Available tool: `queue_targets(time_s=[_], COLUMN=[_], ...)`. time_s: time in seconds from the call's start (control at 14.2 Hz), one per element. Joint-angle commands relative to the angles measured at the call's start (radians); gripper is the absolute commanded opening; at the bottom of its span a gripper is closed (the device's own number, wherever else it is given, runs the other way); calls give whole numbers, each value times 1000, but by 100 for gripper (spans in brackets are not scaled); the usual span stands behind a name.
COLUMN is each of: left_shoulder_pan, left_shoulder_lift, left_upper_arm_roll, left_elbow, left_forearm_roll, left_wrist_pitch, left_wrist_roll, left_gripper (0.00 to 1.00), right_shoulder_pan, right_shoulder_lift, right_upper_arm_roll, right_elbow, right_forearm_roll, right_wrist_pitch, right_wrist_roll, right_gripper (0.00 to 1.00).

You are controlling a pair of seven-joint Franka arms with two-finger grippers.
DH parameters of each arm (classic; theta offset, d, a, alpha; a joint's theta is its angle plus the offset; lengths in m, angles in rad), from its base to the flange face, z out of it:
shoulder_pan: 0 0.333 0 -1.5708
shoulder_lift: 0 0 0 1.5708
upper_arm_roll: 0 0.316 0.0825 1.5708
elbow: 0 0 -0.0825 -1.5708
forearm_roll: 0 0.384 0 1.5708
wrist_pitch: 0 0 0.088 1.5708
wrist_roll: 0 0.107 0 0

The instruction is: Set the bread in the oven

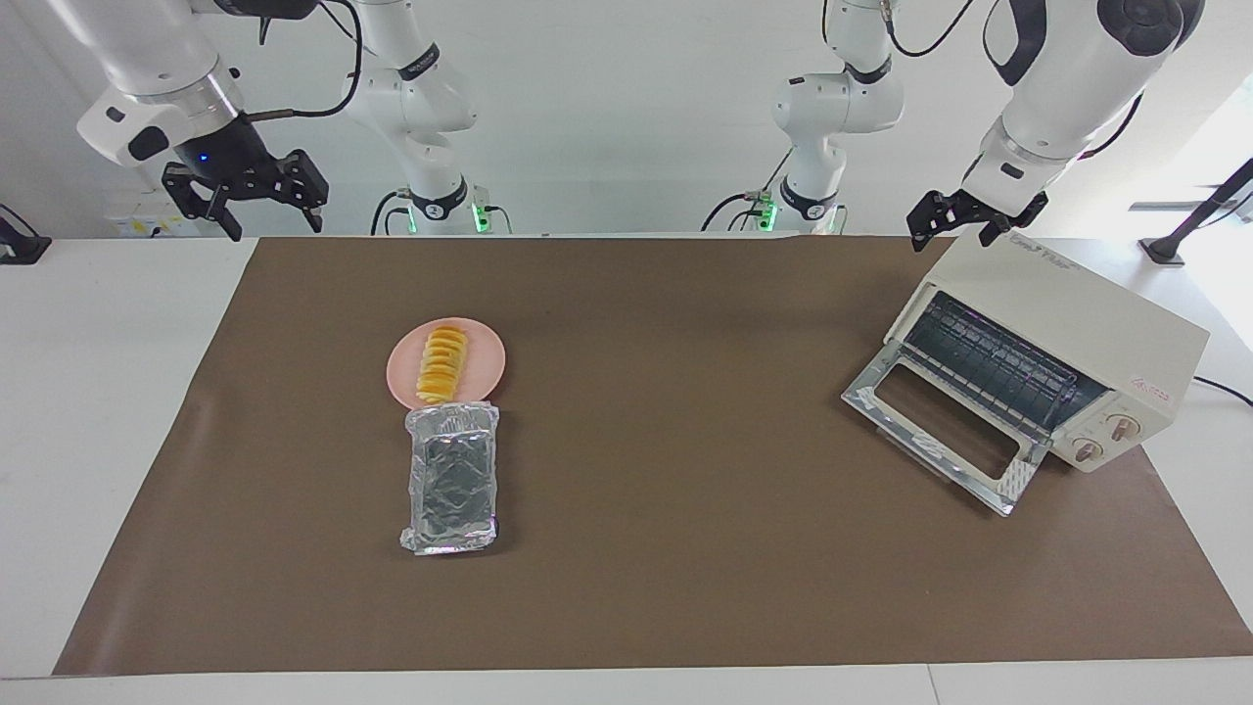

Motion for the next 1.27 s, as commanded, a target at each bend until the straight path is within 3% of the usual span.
queue_targets(time_s=[0.0, 0.21, 0.35, 0.63, 0.84, 1.19], left_shoulder_pan=[10, 10, 10, 10, 10, 12], left_shoulder_lift=[-17, -15, -17, -15, -15, -15], left_upper_arm_roll=[-5, -5, -5, -5, -5, -5], left_elbow=[-11, -11, -11, -11, -11, -11], left_forearm_roll=[-12, -12, -12, -12, -12, -12], left_wrist_pitch=[13, 13, 13, 13, 13, 13], left_wrist_roll=[5, 5, 5, 5, 5, 5], left_gripper=[100, 100, 100, 100, 100, 100], right_shoulder_pan=[-15, -2, 16, 100, 186, 212], right_shoulder_lift=[-7, -23, -78, -187, -193, -165], right_upper_arm_roll=[12, 14, 23, 24, 24, 24], right_elbow=[-4, -34, -149, -428, -574, -819], right_forearm_roll=[-5, -5, -2, 3, 3, 3], right_wrist_pitch=[15, 8, 56, 250, 402, 700], right_wrist_roll=[2, 5, 2, 54, 149, 140], right_gripper=[100, 100, 100, 100, 100, 100])
